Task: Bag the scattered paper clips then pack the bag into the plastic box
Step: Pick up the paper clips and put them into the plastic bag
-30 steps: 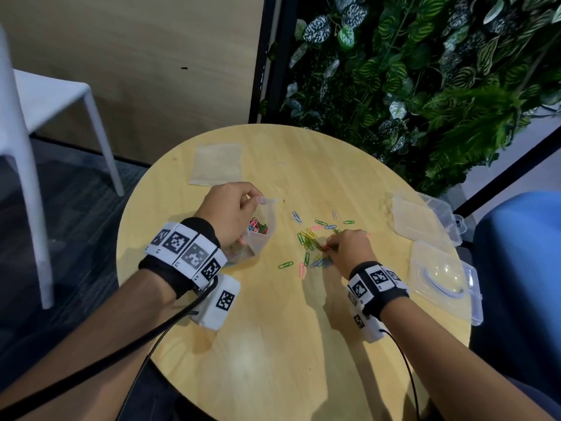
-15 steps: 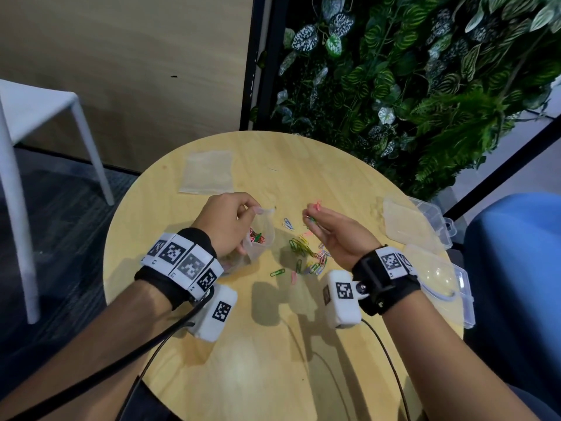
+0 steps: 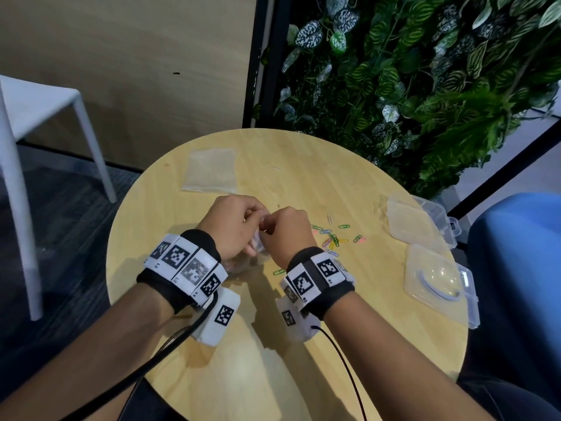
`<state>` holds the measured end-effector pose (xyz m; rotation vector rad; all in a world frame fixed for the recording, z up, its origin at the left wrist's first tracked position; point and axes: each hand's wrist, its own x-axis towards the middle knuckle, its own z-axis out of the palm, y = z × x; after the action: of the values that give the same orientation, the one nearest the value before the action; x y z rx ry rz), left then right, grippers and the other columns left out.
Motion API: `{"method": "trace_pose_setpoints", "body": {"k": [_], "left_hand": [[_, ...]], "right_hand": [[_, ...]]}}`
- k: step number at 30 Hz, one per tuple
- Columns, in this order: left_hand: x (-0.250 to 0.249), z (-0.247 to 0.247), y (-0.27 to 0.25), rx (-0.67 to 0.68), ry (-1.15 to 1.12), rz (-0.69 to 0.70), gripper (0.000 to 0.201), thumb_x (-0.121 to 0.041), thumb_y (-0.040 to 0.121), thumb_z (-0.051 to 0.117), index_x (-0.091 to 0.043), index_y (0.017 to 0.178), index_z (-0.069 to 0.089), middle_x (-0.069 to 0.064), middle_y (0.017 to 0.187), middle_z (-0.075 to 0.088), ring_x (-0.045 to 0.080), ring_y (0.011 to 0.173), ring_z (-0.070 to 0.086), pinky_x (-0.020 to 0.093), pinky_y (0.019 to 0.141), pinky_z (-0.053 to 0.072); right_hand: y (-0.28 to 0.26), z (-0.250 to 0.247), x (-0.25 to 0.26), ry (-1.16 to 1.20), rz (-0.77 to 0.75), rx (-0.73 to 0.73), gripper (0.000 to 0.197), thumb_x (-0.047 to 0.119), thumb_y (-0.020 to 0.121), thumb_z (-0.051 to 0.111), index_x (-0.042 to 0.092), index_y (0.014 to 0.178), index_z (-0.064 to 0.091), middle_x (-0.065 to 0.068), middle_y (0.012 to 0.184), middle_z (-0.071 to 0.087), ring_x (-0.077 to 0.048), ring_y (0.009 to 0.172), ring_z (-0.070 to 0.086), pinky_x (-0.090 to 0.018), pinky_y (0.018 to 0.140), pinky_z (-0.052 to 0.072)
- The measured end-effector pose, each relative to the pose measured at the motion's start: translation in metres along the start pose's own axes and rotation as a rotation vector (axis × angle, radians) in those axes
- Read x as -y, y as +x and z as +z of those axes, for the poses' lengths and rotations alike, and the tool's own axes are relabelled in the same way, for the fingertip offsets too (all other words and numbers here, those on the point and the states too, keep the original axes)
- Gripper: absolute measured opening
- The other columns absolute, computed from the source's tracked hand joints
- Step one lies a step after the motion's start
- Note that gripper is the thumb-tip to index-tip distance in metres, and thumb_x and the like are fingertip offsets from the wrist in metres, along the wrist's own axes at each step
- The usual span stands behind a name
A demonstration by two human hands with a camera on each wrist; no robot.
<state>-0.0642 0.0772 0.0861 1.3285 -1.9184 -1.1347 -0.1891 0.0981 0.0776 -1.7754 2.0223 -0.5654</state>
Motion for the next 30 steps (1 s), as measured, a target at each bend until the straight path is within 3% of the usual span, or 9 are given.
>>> {"method": "trace_pose_setpoints", "body": {"k": [5, 9, 12, 17, 19, 21, 24, 27, 30], "left_hand": [[-0.001, 0.0, 0.002, -0.017, -0.006, -0.021, 0.017, -0.018, 0.1, 0.053, -0.02, 0.097, 0.069, -0.004, 0.086, 0.069, 0.018, 0.045, 0.069, 0.017, 0.042, 0.047], [-0.001, -0.004, 0.002, -0.029, -0.045, -0.028, 0.019, -0.017, 0.1, 0.053, -0.012, 0.102, 0.071, 0.009, 0.084, 0.071, 0.017, 0.046, 0.069, 0.016, 0.041, 0.047], [-0.002, -0.004, 0.0, -0.019, -0.058, -0.019, 0.019, -0.013, 0.1, 0.053, -0.012, 0.103, 0.071, 0.014, 0.081, 0.071, 0.021, 0.051, 0.071, 0.017, 0.042, 0.049], [0.004, -0.011, 0.002, -0.056, -0.029, -0.016, 0.021, -0.014, 0.101, 0.051, -0.015, 0.101, 0.072, 0.011, 0.077, 0.071, 0.023, 0.049, 0.071, 0.022, 0.043, 0.053], [0.007, -0.015, 0.003, -0.072, -0.025, -0.02, 0.021, -0.015, 0.101, 0.051, -0.016, 0.1, 0.072, 0.01, 0.078, 0.071, 0.023, 0.048, 0.071, 0.021, 0.043, 0.051], [0.009, -0.016, 0.002, -0.076, -0.023, -0.022, 0.021, -0.014, 0.101, 0.051, -0.017, 0.1, 0.072, 0.011, 0.081, 0.071, 0.021, 0.047, 0.071, 0.018, 0.042, 0.049], [0.011, -0.019, 0.0, -0.071, -0.024, -0.024, 0.021, -0.014, 0.101, 0.051, -0.017, 0.101, 0.072, 0.012, 0.082, 0.071, 0.02, 0.046, 0.07, 0.02, 0.043, 0.05], [0.013, -0.025, -0.002, -0.083, -0.021, -0.027, 0.021, -0.015, 0.101, 0.05, -0.016, 0.101, 0.071, 0.012, 0.081, 0.072, 0.019, 0.045, 0.07, 0.018, 0.042, 0.047], [0.014, -0.027, -0.002, -0.09, -0.033, -0.034, 0.021, -0.016, 0.101, 0.051, -0.016, 0.101, 0.072, 0.011, 0.082, 0.072, 0.019, 0.045, 0.069, 0.014, 0.041, 0.043]], "right_hand": [[0.007, -0.014, 0.003, -0.011, 0.041, 0.135, 0.019, 0.013, 0.084, 0.054, 0.01, 0.071, 0.068, -0.007, 0.062, 0.053, -0.015, 0.049, 0.042, -0.02, 0.045, 0.027], [0.007, -0.023, 0.004, 0.005, -0.022, 0.22, 0.022, 0.005, 0.083, 0.057, 0.02, 0.079, 0.072, 0.004, 0.069, 0.061, -0.017, 0.067, 0.053, -0.018, 0.059, 0.037], [0.0, -0.021, 0.006, -0.176, -0.181, 0.129, 0.035, 0.006, 0.078, 0.056, 0.028, 0.052, 0.062, 0.006, 0.053, 0.053, -0.023, 0.067, 0.045, -0.021, 0.062, 0.037], [-0.004, -0.043, -0.032, 0.36, -0.055, 0.049, 0.027, -0.004, 0.079, 0.058, 0.013, 0.087, 0.078, 0.003, 0.074, 0.073, -0.012, 0.07, 0.067, -0.02, 0.07, 0.053], [0.007, -0.052, -0.07, 0.195, 0.089, -0.084, 0.027, 0.006, 0.086, 0.058, 0.013, 0.108, 0.072, -0.005, 0.101, 0.073, -0.016, 0.09, 0.066, -0.027, 0.083, 0.052], [0.021, -0.053, -0.115, -0.181, 0.308, 0.028, 0.045, 0.027, 0.094, 0.054, 0.011, 0.135, 0.05, -0.014, 0.133, 0.056, -0.029, 0.117, 0.055, -0.033, 0.095, 0.045], [0.044, -0.034, -0.158, -0.283, 0.56, 0.119, 0.063, 0.043, 0.095, 0.041, 0.007, 0.145, 0.026, -0.025, 0.142, 0.038, -0.043, 0.125, 0.042, -0.044, 0.099, 0.041], [0.066, -0.012, -0.153, -0.263, 0.496, 0.048, 0.058, 0.041, 0.098, 0.034, 0.006, 0.144, 0.028, -0.025, 0.144, 0.035, -0.046, 0.128, 0.037, -0.05, 0.103, 0.037], [0.081, 0.002, -0.138, -0.423, 0.225, 0.194, 0.047, 0.032, 0.1, 0.029, 0.007, 0.139, 0.033, -0.018, 0.143, 0.037, -0.043, 0.123, 0.041, -0.045, 0.096, 0.038]]}}
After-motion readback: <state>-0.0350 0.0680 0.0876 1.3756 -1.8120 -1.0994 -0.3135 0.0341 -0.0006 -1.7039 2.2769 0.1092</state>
